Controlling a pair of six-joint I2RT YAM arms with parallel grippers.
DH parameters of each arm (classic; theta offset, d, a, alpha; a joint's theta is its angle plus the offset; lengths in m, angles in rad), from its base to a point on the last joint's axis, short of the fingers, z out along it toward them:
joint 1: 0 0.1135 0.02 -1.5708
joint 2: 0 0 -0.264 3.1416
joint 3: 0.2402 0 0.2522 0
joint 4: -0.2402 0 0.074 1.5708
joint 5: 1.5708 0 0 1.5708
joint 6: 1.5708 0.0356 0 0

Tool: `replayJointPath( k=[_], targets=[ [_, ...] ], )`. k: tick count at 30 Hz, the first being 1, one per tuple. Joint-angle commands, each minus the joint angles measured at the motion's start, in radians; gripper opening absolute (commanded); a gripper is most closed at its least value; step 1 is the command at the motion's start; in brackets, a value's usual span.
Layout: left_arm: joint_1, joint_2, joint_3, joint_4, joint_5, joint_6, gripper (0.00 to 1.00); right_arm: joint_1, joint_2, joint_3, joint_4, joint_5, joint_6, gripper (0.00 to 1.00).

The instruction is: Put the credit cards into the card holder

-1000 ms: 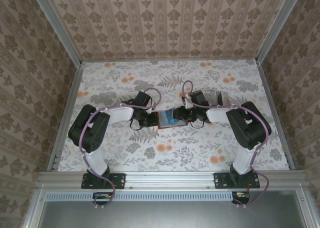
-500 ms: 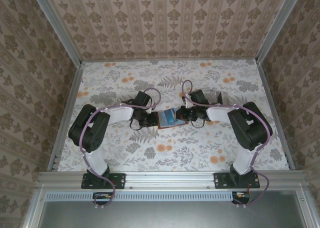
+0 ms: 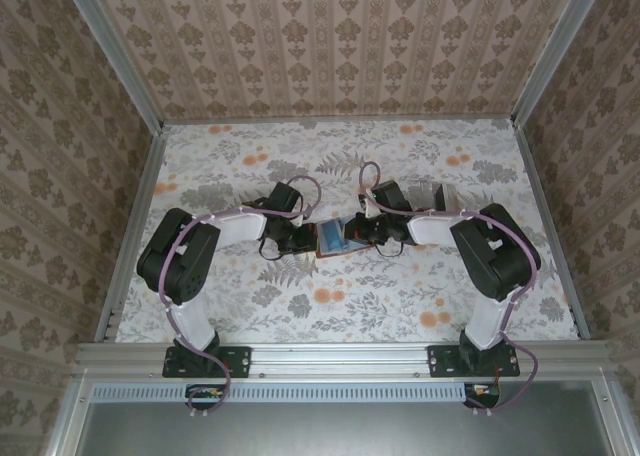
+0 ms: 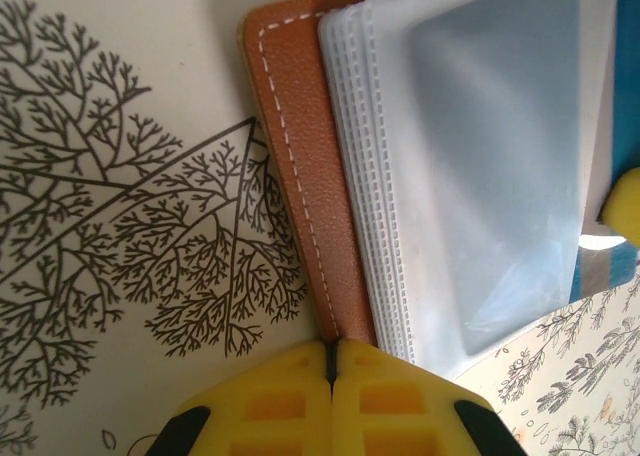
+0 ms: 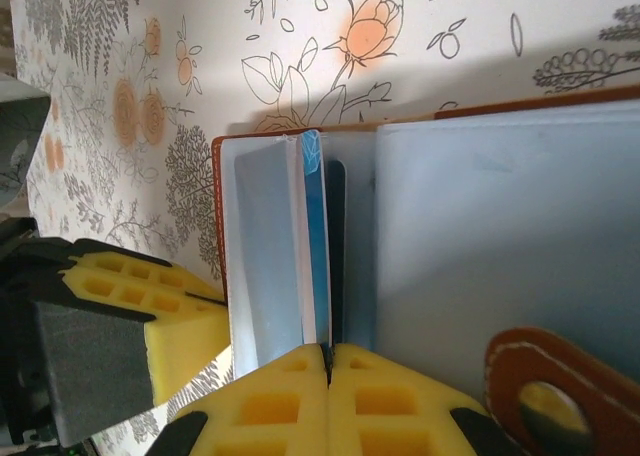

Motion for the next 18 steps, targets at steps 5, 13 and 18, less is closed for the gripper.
replayJointPath(
  k=[5, 13, 18],
  targets=[
    [-0.004, 0.054, -0.021, -0.046, -0.054, 0.002, 0.0, 0.055, 0.051, 0.006, 0.01, -0.009, 0.065, 0.06],
    [-0.004, 0.053, -0.023, -0.045, -0.051, -0.001, 0.0, 0.055, -0.002, 0.035, -0.144, 0.081, -0.034, 0.21],
    [-0.004, 0.056, -0.022, -0.048, -0.048, 0.002, 0.0, 0.055, -0.035, 0.051, -0.218, 0.13, -0.092, 0.24]
  ],
)
